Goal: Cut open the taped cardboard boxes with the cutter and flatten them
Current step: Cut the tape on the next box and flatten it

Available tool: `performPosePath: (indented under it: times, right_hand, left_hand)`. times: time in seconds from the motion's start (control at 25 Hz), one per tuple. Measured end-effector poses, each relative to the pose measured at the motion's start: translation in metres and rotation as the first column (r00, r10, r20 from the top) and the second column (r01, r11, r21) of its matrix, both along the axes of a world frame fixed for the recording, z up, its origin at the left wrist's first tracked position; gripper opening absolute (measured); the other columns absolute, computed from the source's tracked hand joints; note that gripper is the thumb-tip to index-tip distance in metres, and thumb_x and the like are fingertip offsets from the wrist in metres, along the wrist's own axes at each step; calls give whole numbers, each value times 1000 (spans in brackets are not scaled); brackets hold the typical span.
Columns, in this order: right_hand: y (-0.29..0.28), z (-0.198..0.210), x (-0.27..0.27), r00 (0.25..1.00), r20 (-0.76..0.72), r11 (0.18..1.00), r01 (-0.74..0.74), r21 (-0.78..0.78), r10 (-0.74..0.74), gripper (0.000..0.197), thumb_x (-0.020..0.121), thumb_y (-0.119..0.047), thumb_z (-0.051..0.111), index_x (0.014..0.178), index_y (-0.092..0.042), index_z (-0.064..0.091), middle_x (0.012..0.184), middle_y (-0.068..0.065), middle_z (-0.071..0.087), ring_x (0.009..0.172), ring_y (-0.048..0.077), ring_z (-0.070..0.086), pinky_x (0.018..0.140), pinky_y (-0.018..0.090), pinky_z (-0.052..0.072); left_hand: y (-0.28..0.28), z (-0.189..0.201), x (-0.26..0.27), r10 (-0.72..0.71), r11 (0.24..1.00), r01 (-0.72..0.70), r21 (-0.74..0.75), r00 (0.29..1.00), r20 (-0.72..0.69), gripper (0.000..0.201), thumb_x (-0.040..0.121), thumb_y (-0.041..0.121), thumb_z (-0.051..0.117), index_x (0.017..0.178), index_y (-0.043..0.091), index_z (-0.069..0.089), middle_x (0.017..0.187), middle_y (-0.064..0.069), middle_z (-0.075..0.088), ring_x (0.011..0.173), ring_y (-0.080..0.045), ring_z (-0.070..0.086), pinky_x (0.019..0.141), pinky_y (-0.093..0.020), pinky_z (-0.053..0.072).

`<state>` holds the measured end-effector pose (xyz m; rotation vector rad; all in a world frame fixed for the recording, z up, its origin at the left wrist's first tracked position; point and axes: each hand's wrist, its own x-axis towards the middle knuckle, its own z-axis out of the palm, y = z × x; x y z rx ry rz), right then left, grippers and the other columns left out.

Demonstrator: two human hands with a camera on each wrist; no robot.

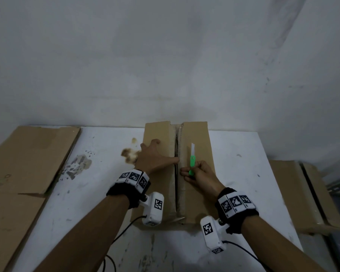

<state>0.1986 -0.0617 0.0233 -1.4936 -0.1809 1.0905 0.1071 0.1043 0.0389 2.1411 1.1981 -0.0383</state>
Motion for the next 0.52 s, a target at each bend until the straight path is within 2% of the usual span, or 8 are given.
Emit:
performPosePath:
  times: [0.12,0.2,0.32,0.36,0.44,0.52]
  right_hand:
    - [-1,4,-4,1000,-9,1000,13,-8,-14,14,105,-2,33,96,-12,38,117,19,67,106,22,69,87,29,58]
    - [-5,8,-8,995,-85,999,44,4,-43,16,103,2,32,96,-11,38,117,21,67,105,24,69,87,32,58]
    - [-15,20,-11,992,-122,1000,18,-20,-21,15,102,1,31,97,-12,38,114,29,66,92,30,67,86,46,59]
    - [-18,25,-9,997,-72,999,-2,-52,-1,15,102,0,31,98,-12,38,110,29,66,83,31,64,79,46,59]
    - [-22,33,0,994,105,992,-25,-121,37,15,100,0,31,100,-12,38,102,27,69,72,29,61,62,41,55]
    - [-26,37,16,962,268,987,-11,-158,54,16,97,0,30,100,-13,37,97,24,70,67,27,59,54,37,50]
  left_hand:
    - [2,-1,-1,-11,1000,11,-15,1000,-9,103,58,69,78,142,34,31,142,-12,31,128,-38,45,100,-44,46]
    - [0,-1,0,-48,999,48,-11,997,-59,110,50,71,77,142,36,28,143,-13,27,129,-41,42,102,-49,46]
    - [-1,0,-4,-184,983,185,-8,970,-159,115,44,72,75,142,39,23,147,-14,20,132,-43,35,103,-54,44]
    - [3,1,-6,-243,969,246,-8,950,-194,115,46,71,76,143,42,22,150,-14,16,133,-42,34,104,-54,43]
    - [12,7,-11,-366,927,373,-22,895,-255,113,55,66,82,147,44,19,156,-12,8,135,-40,31,107,-53,41]
    - [21,17,-15,-468,879,474,-55,833,-294,112,61,59,86,149,44,17,158,-9,7,137,-36,29,108,-53,40]
